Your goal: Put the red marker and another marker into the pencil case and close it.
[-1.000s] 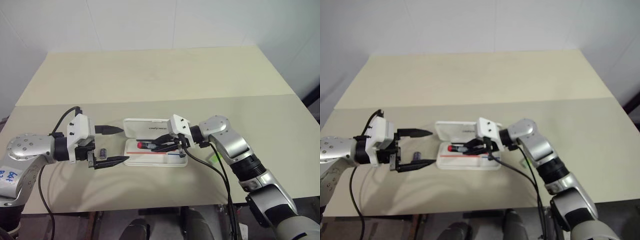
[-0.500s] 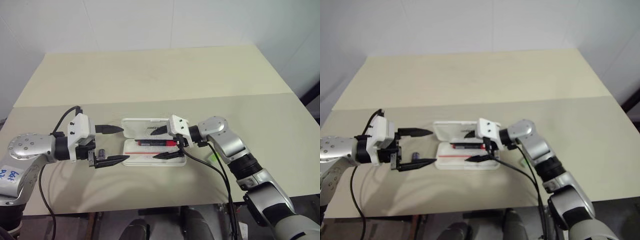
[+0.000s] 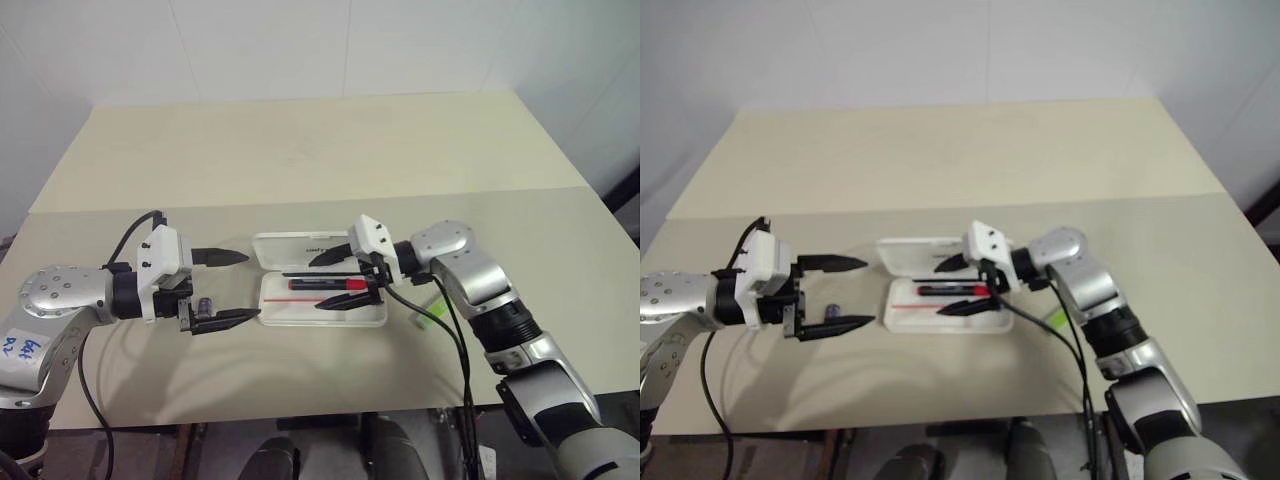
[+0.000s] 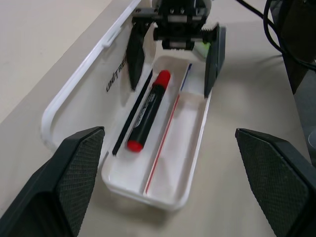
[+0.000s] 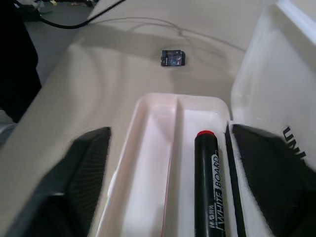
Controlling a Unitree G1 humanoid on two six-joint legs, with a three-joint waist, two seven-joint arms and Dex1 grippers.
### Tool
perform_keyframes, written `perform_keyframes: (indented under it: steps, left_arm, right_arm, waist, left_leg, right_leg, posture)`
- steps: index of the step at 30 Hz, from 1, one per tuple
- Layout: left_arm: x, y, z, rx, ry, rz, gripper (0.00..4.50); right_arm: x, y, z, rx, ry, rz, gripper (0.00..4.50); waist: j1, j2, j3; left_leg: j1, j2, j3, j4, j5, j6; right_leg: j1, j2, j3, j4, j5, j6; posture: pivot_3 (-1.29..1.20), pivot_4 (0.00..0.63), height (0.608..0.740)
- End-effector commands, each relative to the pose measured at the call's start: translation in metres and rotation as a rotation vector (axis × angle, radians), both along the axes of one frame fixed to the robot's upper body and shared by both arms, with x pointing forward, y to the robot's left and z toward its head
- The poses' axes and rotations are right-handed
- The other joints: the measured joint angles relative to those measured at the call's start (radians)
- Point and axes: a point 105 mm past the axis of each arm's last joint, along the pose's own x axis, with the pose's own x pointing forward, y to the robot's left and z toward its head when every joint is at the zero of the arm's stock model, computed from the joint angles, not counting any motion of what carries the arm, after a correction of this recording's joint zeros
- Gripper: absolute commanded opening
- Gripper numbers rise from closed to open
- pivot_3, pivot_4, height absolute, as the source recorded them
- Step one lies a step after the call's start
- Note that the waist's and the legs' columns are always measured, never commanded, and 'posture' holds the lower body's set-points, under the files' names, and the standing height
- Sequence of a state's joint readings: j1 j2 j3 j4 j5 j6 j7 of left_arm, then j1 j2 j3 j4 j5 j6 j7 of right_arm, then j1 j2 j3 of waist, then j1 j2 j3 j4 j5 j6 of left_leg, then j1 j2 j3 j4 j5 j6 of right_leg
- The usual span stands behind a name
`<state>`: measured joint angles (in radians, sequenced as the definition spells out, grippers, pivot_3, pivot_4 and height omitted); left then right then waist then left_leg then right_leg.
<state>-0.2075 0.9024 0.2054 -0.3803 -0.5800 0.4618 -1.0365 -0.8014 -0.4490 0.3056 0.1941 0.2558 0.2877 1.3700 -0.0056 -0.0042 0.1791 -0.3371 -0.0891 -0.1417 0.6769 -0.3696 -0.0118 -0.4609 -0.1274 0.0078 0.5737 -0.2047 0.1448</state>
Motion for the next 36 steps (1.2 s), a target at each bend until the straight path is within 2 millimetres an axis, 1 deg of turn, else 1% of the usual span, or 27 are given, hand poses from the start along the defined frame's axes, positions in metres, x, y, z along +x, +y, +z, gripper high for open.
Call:
perform_keyframes:
  steps: [1,4,10,13,15,17,23,26,28,29,31,32,36]
  left_arm:
    - [0.0,-0.002,0.006,0.0,-0.044,-0.009,4.5]
    - [0.001,-0.004,0.005,-0.004,-0.044,-0.011,4.5]
    - [0.001,-0.005,0.006,-0.004,-0.043,-0.018,4.5]
    - [0.001,-0.004,0.007,-0.002,-0.043,-0.017,4.5]
    - [0.0,-0.004,0.007,0.0,-0.041,-0.016,4.5]
    - [0.0,-0.003,0.007,0.002,-0.041,-0.014,4.5]
    - [0.0,-0.004,0.006,-0.002,-0.042,-0.014,4.5]
    - [0.0,-0.007,0.005,-0.008,-0.042,-0.017,4.5]
    - [0.0,-0.01,0.004,-0.018,-0.043,-0.022,4.5]
    - [0.001,-0.012,0.003,-0.025,-0.041,-0.03,4.5]
    - [0.0,-0.016,0.003,-0.034,-0.039,-0.043,4.5]
    - [0.001,-0.018,0.002,-0.037,-0.037,-0.051,4.5]
    - [0.001,-0.026,0.001,-0.045,-0.036,-0.082,4.5]
  right_arm:
    - [-0.005,-0.006,0.021,0.032,-0.04,0.029,3.16]
    - [-0.005,-0.01,0.02,0.036,-0.024,0.014,3.16]
    - [-0.008,-0.01,0.02,0.061,0.016,0.023,3.16]
    - [-0.015,-0.01,0.021,0.078,0.05,0.053,3.16]
    - [-0.019,-0.014,0.024,0.094,0.079,0.065,3.16]
    - [-0.023,-0.022,0.029,0.095,0.102,0.068,3.16]
    - [-0.036,-0.059,0.039,0.027,0.133,0.024,3.16]
    - [-0.034,-0.08,0.043,-0.01,0.109,-0.054,3.16]
    - [-0.026,-0.095,0.047,-0.031,0.074,-0.131,3.16]
    - [-0.02,-0.107,0.044,-0.07,0.031,-0.184,3.16]
    - [-0.014,-0.122,0.039,-0.133,-0.022,-0.24,3.16]
    - [-0.011,-0.13,0.033,-0.176,-0.046,-0.271,3.16]
    - [-0.003,-0.153,0.017,-0.262,-0.078,-0.371,3.16]
  waist:
    - [0.001,0.0,0.0]
    - [0.001,0.0,0.0]
    - [0.0,0.0,0.0]
    - [0.001,0.0,0.0]
    - [0.001,0.0,0.0]
    - [0.002,0.0,0.0]
    - [0.008,0.0,0.0]
    - [0.008,0.0,0.0]
    - [0.005,0.0,0.0]
    - [0.004,0.0,0.0]
    - [0.005,-0.001,0.0]
    - [0.006,-0.001,0.0]
    - [0.007,-0.001,0.0]
  left_leg:
    - [0.0,0.0,0.0,0.0,0.0,0.0]
    - [0.0,0.0,0.0,0.0,0.0,0.0]
    - [0.0,0.0,0.0,0.0,0.0,0.0]
    - [0.0,0.0,0.0,0.0,0.0,0.0]
    - [0.0,0.0,0.0,0.0,0.0,0.0]
    - [0.0,0.0,0.0,0.0,0.0,0.0]
    - [-0.001,0.0,0.0,0.001,-0.001,0.001]
    - [-0.001,0.0,0.002,0.001,-0.002,0.002]
    - [-0.001,0.0,0.004,0.001,-0.002,0.002]
    - [-0.001,0.0,0.005,0.001,-0.002,0.003]
    - [0.0,0.0,0.011,0.001,-0.003,0.003]
    - [0.0,0.001,0.011,0.001,-0.003,0.003]
    - [0.0,0.001,0.013,0.002,-0.003,0.004]
  right_leg:
    - [0.0,0.0,0.0,0.0,0.0,0.0]
    - [0.0,0.0,0.0,0.0,0.0,0.0]
    - [0.0,0.0,0.0,0.0,0.0,0.0]
    - [0.0,0.0,0.0,0.0,0.0,0.0]
    - [0.0,0.0,0.0,0.0,0.0,0.0]
    - [0.0,0.0,0.0,0.0,0.0,0.0]
    - [0.0,-0.001,-0.001,-0.001,0.0,0.0]
    - [0.0,-0.001,-0.001,-0.002,0.0,0.0]
    - [0.0,-0.001,-0.001,-0.002,0.0,0.0]
    - [0.0,-0.001,-0.001,-0.002,0.0,0.0]
    - [0.0,-0.001,-0.001,-0.002,0.0,0.0]
    - [0.0,-0.001,-0.001,-0.002,0.0,0.0]
    - [0.0,-0.002,0.0,-0.002,0.001,0.001]
  posture:
    - [0.0,0.15,0.74]
    - [0.0,0.15,0.74]
    - [0.0,0.15,0.74]
    - [0.0,0.15,0.74]
    - [0.0,0.15,0.74]
    - [0.0,0.15,0.74]
    - [0.0,0.15,0.74]
    - [0.0,0.15,0.74]
    - [0.0,0.15,0.74]
    - [0.0,0.15,0.74]
    - [0.0,0.15,0.74]
    - [0.0,0.15,0.74]
    - [0.0,0.15,0.74]
